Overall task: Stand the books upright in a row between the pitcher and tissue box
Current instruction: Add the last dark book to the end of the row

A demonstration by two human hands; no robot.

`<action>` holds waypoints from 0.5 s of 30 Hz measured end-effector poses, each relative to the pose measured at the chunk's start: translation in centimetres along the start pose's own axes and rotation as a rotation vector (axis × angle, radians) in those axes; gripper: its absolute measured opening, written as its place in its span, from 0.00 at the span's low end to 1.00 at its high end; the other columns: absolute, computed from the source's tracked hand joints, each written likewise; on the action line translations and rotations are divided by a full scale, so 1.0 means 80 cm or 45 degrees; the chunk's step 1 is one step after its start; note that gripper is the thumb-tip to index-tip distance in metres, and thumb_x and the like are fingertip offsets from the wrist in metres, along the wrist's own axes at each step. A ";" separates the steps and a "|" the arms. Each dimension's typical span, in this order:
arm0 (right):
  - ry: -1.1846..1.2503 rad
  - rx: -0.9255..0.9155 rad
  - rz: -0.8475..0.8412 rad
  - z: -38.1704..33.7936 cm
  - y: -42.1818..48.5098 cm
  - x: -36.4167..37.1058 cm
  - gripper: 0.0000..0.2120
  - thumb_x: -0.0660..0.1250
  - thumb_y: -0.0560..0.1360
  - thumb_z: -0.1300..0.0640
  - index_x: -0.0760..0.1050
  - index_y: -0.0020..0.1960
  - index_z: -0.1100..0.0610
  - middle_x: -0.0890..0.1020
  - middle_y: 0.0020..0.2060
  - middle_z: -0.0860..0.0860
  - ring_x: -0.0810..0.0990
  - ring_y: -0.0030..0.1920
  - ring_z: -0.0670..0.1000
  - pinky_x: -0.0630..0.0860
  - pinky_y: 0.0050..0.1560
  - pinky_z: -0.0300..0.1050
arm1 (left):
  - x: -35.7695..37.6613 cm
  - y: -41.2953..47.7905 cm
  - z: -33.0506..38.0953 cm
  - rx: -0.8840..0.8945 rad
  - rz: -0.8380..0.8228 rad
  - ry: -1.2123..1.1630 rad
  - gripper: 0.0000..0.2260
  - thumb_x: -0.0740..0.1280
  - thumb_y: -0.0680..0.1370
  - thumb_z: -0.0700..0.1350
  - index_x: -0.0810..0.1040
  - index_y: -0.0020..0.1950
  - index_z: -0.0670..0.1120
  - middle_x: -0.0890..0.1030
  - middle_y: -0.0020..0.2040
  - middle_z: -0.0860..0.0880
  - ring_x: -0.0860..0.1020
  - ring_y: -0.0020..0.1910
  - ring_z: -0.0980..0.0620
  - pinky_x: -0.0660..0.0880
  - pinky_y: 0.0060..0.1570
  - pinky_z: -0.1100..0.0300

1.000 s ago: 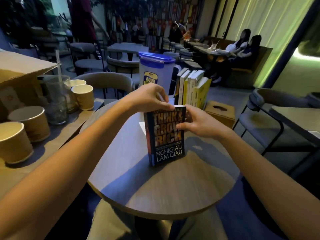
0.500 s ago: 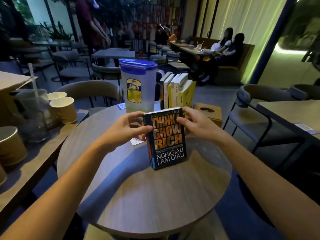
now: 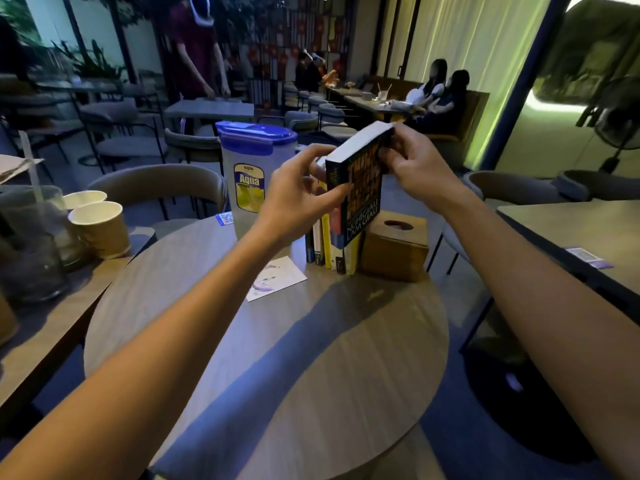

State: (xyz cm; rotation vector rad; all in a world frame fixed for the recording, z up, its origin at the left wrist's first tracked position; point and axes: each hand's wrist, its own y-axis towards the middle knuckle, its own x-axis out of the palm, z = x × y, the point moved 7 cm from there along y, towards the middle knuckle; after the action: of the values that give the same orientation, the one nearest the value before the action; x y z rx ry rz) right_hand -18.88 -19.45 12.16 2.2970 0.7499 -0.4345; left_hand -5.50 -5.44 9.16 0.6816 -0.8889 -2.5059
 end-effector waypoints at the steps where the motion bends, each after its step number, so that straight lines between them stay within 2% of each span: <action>1: 0.004 0.016 0.004 0.005 0.003 -0.002 0.14 0.57 0.84 0.65 0.72 0.65 0.51 0.82 0.55 0.48 0.80 0.56 0.40 0.79 0.55 0.38 | 0.005 0.003 -0.001 0.015 0.019 0.037 0.20 0.73 0.75 0.42 0.74 0.67 0.44 0.77 0.45 0.52 0.82 0.41 0.49 0.83 0.40 0.50; 4: 0.065 0.085 0.013 0.023 0.008 -0.004 0.16 0.55 0.85 0.66 0.73 0.66 0.53 0.82 0.58 0.55 0.82 0.59 0.49 0.83 0.54 0.45 | 0.020 0.006 -0.004 0.083 0.096 0.072 0.19 0.73 0.75 0.41 0.76 0.65 0.45 0.78 0.47 0.54 0.80 0.42 0.59 0.82 0.40 0.61; 7: 0.094 0.156 0.037 0.038 0.007 -0.004 0.20 0.51 0.84 0.69 0.73 0.66 0.52 0.82 0.57 0.54 0.82 0.59 0.51 0.84 0.52 0.45 | 0.039 0.005 -0.008 0.160 0.146 0.149 0.19 0.74 0.74 0.41 0.77 0.63 0.43 0.78 0.56 0.51 0.78 0.46 0.64 0.75 0.40 0.72; 11: 0.130 0.222 0.036 0.053 0.004 -0.002 0.22 0.50 0.82 0.73 0.72 0.68 0.57 0.82 0.56 0.54 0.82 0.59 0.48 0.83 0.49 0.40 | 0.066 0.001 -0.019 0.159 0.190 0.266 0.18 0.73 0.74 0.43 0.76 0.63 0.46 0.78 0.55 0.49 0.77 0.46 0.58 0.77 0.42 0.67; 15: 0.083 0.267 0.055 0.064 -0.002 -0.001 0.17 0.55 0.81 0.73 0.72 0.65 0.60 0.81 0.55 0.57 0.82 0.56 0.51 0.84 0.48 0.42 | 0.082 0.001 -0.019 0.162 0.288 0.306 0.17 0.72 0.75 0.43 0.74 0.63 0.44 0.75 0.56 0.49 0.77 0.49 0.55 0.79 0.45 0.62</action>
State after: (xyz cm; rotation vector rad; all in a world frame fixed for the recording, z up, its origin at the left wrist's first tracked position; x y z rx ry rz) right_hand -19.54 -22.94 8.44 2.5287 0.7134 -0.4378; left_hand -9.89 -9.49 6.15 0.8512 -0.9821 -2.1306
